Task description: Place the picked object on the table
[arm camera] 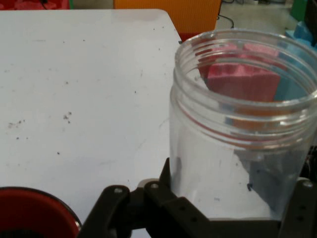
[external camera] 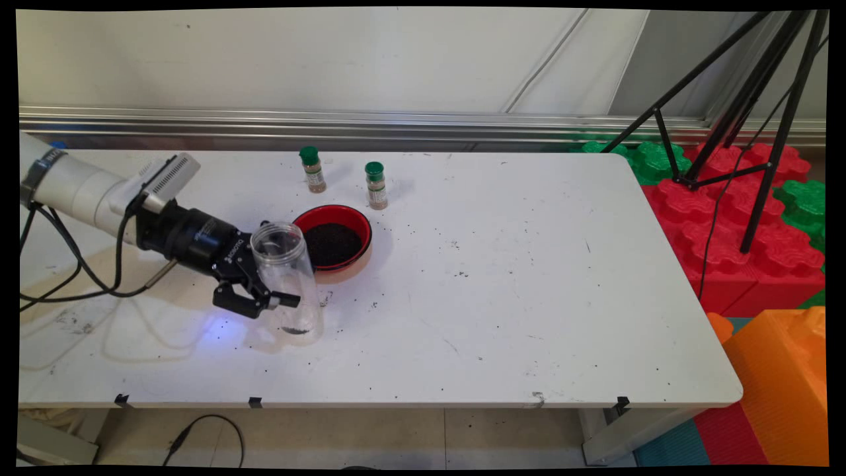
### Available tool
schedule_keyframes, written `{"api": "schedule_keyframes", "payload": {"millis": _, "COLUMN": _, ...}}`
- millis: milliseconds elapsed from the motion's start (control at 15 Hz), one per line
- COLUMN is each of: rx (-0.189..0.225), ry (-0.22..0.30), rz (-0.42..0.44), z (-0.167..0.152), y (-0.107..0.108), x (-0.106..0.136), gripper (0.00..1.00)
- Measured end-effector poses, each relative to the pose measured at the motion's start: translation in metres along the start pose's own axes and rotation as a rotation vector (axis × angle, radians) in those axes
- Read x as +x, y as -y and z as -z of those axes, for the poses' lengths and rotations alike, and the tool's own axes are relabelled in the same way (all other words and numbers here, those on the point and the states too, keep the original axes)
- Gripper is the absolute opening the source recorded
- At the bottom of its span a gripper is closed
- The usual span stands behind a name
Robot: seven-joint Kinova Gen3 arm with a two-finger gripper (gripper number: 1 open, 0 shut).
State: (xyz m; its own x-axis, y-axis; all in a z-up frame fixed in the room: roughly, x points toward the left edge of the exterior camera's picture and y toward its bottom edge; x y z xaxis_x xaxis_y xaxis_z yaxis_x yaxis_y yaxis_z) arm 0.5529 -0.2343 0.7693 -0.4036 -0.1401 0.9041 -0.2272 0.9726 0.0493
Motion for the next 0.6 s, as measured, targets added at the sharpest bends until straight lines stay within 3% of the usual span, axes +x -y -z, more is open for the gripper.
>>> {"api": "schedule_keyframes", "payload": {"millis": 600, "rx": 0.002, "ry": 0.028, "rz": -0.008, "z": -0.008, "y": -0.005, "x": -0.02, "gripper": 0.0}}
